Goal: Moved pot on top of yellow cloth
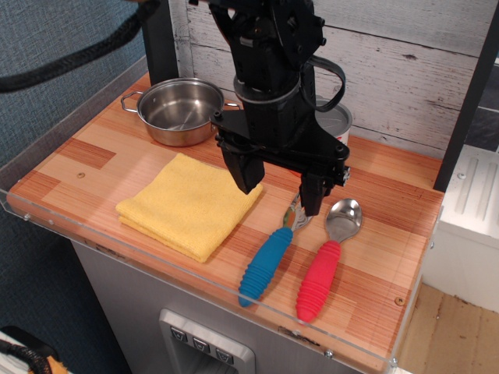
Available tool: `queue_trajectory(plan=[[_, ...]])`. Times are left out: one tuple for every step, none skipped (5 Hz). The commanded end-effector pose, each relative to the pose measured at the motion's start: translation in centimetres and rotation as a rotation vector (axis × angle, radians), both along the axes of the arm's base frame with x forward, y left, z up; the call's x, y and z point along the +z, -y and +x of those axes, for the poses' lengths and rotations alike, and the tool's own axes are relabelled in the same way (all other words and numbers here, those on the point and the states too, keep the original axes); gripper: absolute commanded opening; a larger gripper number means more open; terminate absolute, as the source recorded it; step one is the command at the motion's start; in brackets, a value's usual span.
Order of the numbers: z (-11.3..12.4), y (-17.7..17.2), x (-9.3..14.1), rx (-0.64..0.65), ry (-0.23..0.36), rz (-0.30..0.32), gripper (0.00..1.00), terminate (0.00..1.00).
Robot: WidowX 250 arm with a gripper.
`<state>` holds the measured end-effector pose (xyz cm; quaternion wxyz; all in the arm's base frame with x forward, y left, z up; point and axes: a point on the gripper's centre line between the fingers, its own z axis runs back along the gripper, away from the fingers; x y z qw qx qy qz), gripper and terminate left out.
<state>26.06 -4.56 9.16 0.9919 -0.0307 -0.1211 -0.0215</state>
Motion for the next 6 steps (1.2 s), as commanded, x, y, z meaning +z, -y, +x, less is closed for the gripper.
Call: queue_trajectory(plan=[[0.0, 0.0, 0.0, 0.000, 0.000, 0.000, 1.00, 0.00], [0.8, -2.7, -0.5, -0.082, -0.029, 0.007, 1.00, 0.00], [1.9, -5.2, -0.4, -0.148, -0.023, 0.104, 1.00, 0.00], [3.4, -8.5, -0.4, -0.202, -0.019, 0.198, 1.00, 0.00], [5.7, -10.9, -0.7, -0.268, -0.077, 0.246, 1.00, 0.00], [7.4, -12.7, -0.9, -0.368, -0.048, 0.266, 1.00, 0.00]])
